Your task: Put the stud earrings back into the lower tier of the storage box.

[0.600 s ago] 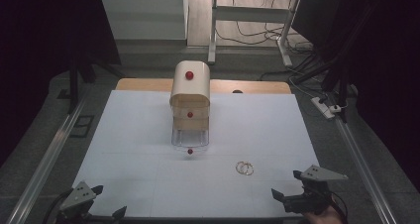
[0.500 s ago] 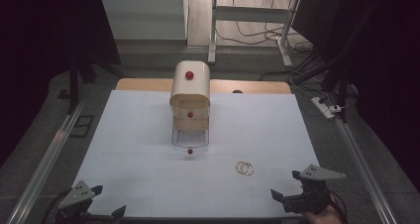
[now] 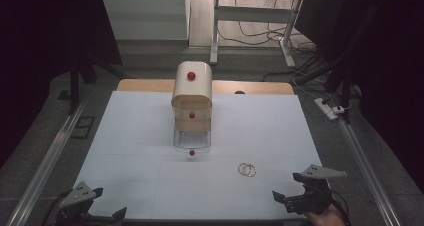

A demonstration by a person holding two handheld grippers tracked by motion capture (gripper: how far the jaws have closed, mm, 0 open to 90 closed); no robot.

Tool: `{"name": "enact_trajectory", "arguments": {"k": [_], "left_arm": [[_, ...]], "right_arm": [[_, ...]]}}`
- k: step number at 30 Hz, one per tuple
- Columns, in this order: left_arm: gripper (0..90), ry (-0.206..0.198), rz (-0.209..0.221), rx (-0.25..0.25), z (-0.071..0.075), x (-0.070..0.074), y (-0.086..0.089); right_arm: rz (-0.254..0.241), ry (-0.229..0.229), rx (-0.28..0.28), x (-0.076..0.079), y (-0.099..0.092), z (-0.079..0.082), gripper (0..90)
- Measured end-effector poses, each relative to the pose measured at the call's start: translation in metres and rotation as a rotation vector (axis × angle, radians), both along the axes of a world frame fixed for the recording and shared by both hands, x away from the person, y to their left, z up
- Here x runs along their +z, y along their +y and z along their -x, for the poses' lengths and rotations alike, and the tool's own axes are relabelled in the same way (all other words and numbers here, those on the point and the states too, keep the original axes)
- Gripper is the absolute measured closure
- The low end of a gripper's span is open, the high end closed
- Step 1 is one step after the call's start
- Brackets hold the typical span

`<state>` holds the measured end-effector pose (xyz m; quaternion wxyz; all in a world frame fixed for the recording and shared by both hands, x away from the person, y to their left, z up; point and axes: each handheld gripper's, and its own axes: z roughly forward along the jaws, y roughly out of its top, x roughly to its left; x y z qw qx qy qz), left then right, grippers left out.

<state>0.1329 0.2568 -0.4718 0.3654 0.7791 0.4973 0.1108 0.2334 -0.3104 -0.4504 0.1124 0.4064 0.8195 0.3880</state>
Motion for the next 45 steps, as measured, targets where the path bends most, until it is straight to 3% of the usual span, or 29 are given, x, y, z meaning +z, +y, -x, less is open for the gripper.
{"name": "enact_trajectory", "arguments": {"k": [10,16,22,29,45], "left_arm": [[0.0,0.006,0.003,0.006,-0.001,0.000,0.001],[0.0,0.008,0.003,0.009,-0.001,0.000,0.000],[0.0,0.007,0.005,0.010,-0.001,0.000,0.001],[0.0,0.009,0.006,0.011,-0.001,0.000,0.001],[0.0,0.012,0.012,0.013,-0.001,0.000,0.001]], "right_arm": [[0.016,0.020,0.029,0.000,0.002,-0.001,0.0],[0.038,0.013,0.014,0.000,0.004,-0.002,0.0],[0.016,-0.022,0.003,0.002,0.010,-0.004,0.0],[0.015,-0.003,0.025,-0.001,0.012,-0.006,0.0],[0.026,-0.006,0.049,-0.006,0.026,-0.014,0.0]]}}
